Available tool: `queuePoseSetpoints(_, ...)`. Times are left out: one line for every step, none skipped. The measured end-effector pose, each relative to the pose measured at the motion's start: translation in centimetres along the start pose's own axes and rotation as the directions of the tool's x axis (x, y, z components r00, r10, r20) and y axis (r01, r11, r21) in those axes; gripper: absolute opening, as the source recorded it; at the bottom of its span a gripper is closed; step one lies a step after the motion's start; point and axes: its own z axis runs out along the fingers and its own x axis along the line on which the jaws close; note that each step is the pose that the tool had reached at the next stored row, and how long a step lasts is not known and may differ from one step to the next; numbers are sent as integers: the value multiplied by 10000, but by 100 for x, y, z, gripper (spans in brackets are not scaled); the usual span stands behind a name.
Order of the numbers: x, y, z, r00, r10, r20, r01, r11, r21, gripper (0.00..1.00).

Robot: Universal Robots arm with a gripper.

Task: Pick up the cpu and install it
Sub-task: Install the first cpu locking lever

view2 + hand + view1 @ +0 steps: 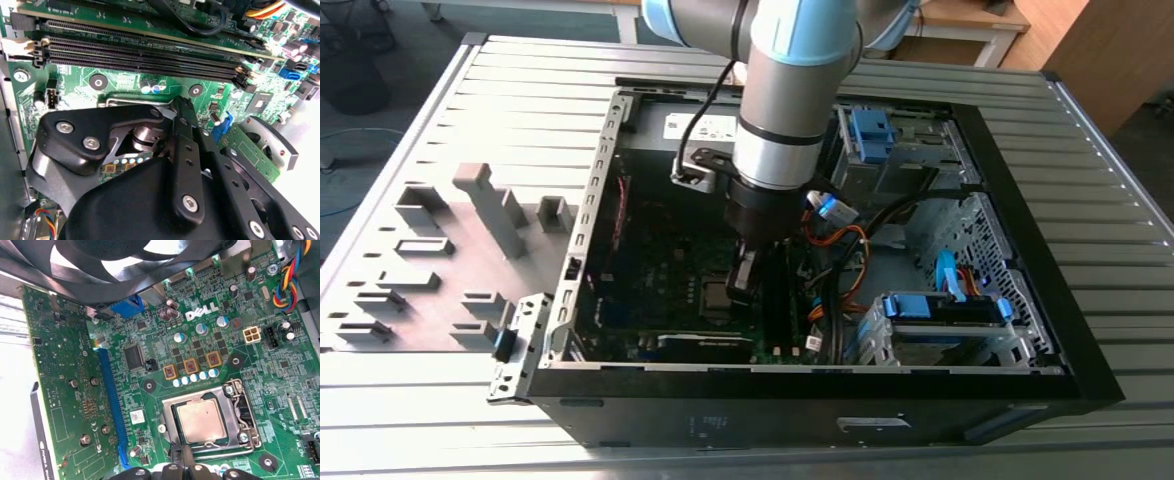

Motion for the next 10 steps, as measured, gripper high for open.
queuePoseSetpoints(0,-1,0,10000,3,1,-3,10000,12,11)
queuePoseSetpoints(0,-1,1,10000,5,2,-5,10000,16,11)
queuePoseSetpoints(0,-2,1,10000,6,2,-6,10000,18,11)
queuePoseSetpoints(0,-4,1,10000,6,3,-6,10000,18,11)
queuePoseSetpoints(0,-6,2,10000,5,4,-5,10000,17,11)
queuePoseSetpoints(0,-9,3,10000,5,7,-5,10000,18,11)
queuePoseSetpoints(0,-11,3,10000,5,7,-5,10000,18,11)
queuePoseSetpoints(-1,-14,3,10000,5,7,-5,10000,18,11)
queuePoseSetpoints(-1,-18,3,10000,5,6,-5,10000,18,11)
queuePoseSetpoints(-2,-23,3,10000,6,7,-6,10000,18,11)
